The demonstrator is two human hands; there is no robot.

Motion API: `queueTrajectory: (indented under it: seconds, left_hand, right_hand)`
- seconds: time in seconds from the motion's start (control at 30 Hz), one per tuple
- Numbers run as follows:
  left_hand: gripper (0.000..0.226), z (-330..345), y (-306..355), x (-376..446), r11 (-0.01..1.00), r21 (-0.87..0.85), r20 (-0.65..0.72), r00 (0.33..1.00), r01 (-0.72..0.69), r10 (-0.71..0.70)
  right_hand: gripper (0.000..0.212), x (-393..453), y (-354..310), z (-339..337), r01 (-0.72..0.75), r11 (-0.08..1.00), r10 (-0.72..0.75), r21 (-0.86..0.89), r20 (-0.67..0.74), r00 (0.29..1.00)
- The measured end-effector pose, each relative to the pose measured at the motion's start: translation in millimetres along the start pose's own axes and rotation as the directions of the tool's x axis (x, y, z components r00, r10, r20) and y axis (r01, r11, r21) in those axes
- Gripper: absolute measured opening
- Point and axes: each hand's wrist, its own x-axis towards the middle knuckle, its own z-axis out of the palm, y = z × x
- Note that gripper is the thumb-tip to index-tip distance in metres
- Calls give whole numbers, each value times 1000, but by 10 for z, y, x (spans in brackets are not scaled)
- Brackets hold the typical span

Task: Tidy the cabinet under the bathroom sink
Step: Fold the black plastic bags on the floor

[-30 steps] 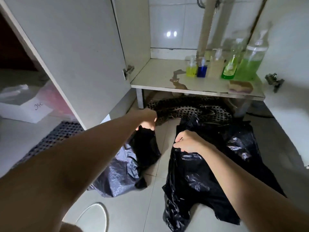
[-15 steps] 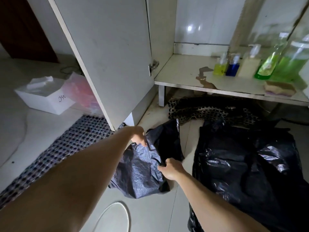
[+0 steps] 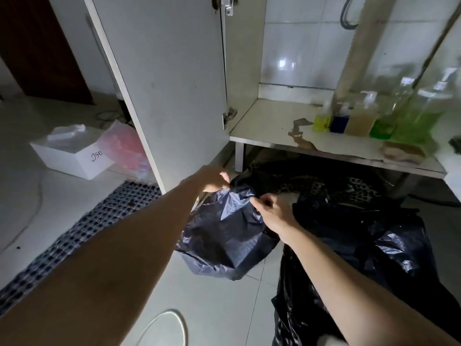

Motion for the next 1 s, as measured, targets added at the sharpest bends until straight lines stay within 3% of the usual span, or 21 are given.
queueTrajectory:
  seconds: [0.1, 0.2, 0.3, 0.47, 0.57, 0.63, 0.7, 0.8, 0.87, 0.93, 1.0]
  left_hand:
    - [29, -305, 222, -79, 995, -75, -56, 997, -63, 59]
    - [36, -603, 572, -320, 980, -140, -3, 989, -144, 145]
    - [52, -798, 944, -593, 936, -307, 68, 977, -171, 201]
    - [85, -702, 1336, -873, 873, -378, 113, 921, -308, 374]
    - [112, -624, 1303, -835, 881, -335, 65, 925, -333, 375]
    - [116, -526, 1295, -771, 936, -155, 0, 948, -316, 319]
    - [105, -368, 1366, -708, 956, 7, -75, 954, -292, 292]
    - [49, -152, 1597, -605, 950, 14, -154, 938, -312, 311]
    - [26, -134, 1718, -479, 963, -87, -309, 926, -256, 218]
    - [29, -166, 1827, -381, 947, -208, -436, 890, -246, 135]
    - [33, -238, 2003, -361, 914, -300, -512, 855, -274, 88]
  right_hand:
    - [37, 94, -252, -411, -12, 988, 24, 157, -74, 997]
    - [36, 126, -504, -854, -77, 945, 111, 319, -90, 990]
    - [30, 110, -594, -1221, -108, 733, 115, 672, 33, 993]
    - [38, 90, -585, -1754, -189, 526, 243, 829, 67, 968]
    - [32, 98, -431, -2182, -185, 475, 197, 860, 100, 975]
    - [32, -15, -389, -2416, -136, 489, 107, 862, 95, 990]
    - [23, -126, -383, -2622, -123, 511, 61, 851, 106, 992]
    - [22, -208, -372, -2887, -115, 587, 117, 801, 57, 991]
    - [25, -202, -331, -3144, -107, 667, 213, 737, -51, 976]
    - [28, -226, -245, -3422, -129, 845, 275, 519, -214, 937]
    - [32, -324, -172, -3691, -233, 969, 245, 82, -418, 874]
